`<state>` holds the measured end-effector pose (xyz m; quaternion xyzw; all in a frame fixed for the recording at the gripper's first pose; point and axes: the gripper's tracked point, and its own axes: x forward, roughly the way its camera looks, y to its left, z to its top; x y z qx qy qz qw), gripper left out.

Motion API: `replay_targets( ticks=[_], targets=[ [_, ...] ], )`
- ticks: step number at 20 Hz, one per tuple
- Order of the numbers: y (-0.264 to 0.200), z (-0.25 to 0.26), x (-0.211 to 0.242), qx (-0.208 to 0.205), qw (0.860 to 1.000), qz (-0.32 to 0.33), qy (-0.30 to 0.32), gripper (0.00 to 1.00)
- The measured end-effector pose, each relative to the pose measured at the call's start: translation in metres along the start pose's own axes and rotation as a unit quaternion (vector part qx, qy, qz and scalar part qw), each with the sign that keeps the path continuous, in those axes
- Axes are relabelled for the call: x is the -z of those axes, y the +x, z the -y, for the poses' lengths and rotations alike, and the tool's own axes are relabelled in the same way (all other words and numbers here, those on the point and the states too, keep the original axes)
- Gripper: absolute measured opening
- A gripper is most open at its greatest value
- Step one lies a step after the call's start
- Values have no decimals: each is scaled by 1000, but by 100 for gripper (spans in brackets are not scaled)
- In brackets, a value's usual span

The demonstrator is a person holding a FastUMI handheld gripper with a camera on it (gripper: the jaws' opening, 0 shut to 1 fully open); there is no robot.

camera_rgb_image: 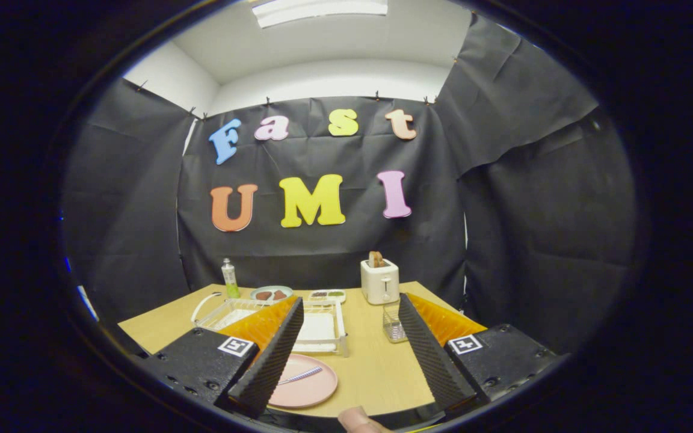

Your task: Take the plate from the dish rack, then take the spoon from the basket and place it into the plate.

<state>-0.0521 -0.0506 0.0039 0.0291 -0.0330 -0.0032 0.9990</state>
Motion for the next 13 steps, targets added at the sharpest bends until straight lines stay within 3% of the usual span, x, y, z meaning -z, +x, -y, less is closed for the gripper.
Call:
replay_targets(
  ticks=[8,13],
  targets=[
    [7,3,6,2,1000,-21,-6,100],
    [8,-6,7,-26,999,-21,2,100]
  ],
)
